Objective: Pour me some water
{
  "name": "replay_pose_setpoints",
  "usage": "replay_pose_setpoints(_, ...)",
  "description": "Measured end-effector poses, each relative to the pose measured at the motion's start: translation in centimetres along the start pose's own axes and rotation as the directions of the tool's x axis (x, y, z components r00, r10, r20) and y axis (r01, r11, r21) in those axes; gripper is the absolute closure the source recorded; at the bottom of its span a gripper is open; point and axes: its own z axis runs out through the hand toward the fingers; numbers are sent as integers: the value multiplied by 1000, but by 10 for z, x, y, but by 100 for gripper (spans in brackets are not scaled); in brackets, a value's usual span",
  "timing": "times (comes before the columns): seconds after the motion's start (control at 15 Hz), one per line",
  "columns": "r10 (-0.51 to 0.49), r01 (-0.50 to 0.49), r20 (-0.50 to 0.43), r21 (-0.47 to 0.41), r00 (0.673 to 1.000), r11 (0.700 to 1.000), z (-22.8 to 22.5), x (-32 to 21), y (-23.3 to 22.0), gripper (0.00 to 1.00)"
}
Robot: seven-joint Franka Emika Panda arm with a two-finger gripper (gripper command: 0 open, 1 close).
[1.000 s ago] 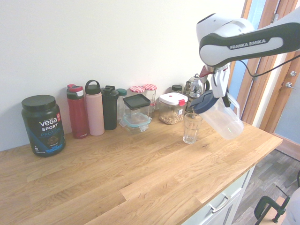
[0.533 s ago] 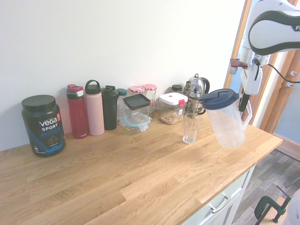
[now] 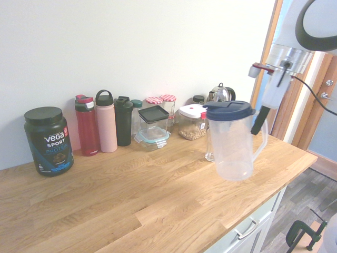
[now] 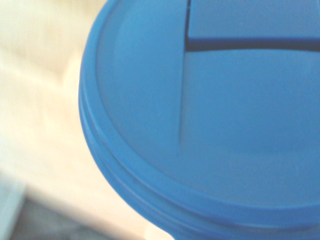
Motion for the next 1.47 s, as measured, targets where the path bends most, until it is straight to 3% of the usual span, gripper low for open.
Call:
replay_pose_setpoints(0.2,175,-171,-58,65,983,983,37,19,-61,100)
replay_pose_setpoints(0.4,323,-311,-123,107,938,944,74,21,-117,100)
replay_pose_setpoints(0.73,348,-337,-217,90,912,937,116,-17,-190,100)
replay_pose_setpoints(1.33,415,-391,-252,143,874,909,173,-15,-223,100)
replay_pose_setpoints(1.4,417,-393,-256,143,872,909,178,-17,-225,0)
replay_pose_setpoints(1.47,421,-395,-259,147,869,907,181,-19,-226,0)
